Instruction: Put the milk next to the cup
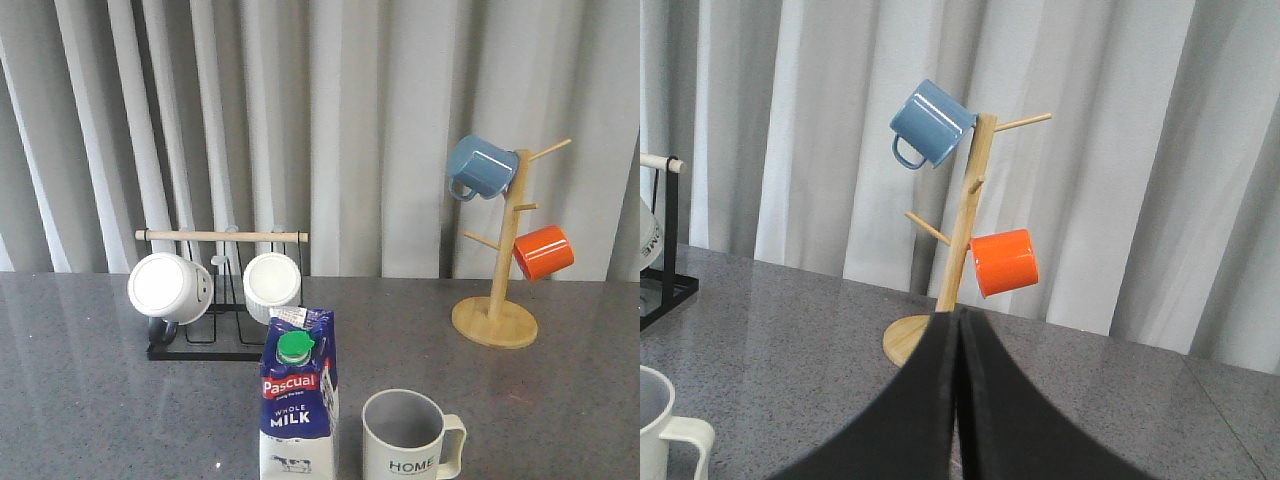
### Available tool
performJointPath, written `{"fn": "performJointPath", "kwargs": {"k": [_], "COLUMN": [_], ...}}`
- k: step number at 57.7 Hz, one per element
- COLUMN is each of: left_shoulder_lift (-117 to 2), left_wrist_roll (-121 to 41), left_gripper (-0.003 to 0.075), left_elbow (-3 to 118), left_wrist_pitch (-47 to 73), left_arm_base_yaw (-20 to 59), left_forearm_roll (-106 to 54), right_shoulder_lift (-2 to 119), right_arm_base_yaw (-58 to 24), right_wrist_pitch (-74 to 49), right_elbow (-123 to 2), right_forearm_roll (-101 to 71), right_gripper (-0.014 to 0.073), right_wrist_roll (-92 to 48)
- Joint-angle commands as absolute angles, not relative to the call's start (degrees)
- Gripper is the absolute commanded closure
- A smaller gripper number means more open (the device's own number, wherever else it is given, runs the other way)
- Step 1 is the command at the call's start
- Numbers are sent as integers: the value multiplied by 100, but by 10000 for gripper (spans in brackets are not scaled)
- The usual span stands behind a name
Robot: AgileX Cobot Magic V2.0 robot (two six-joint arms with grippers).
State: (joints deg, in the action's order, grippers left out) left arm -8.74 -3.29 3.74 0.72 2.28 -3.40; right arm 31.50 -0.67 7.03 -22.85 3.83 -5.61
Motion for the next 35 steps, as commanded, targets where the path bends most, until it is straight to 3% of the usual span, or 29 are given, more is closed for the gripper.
{"fn": "performJointPath", "kwargs": {"k": [1, 15, 35], "left_shoulder_lift": [-577, 136, 136], "left_wrist_roll": [-140, -98, -129], "left_gripper": [726, 726, 726], "left_elbow": [137, -25, -18], "left_wrist_pitch": [-705, -69, -32], "left_arm_base_yaw": [174, 60, 60], "left_forearm_roll": [-71, 0, 0], "right_shoulder_lift": [3163, 3163, 3163], "right_arm_base_yaw": [-37, -37, -37], "right_wrist_pitch": [1084, 1104, 1104], "right_elbow": [-2465, -2465, -2465], "right_forearm_roll": [414, 414, 414], "right_gripper": [602, 602, 602], "right_wrist_roll": [-585, -585, -585]}}
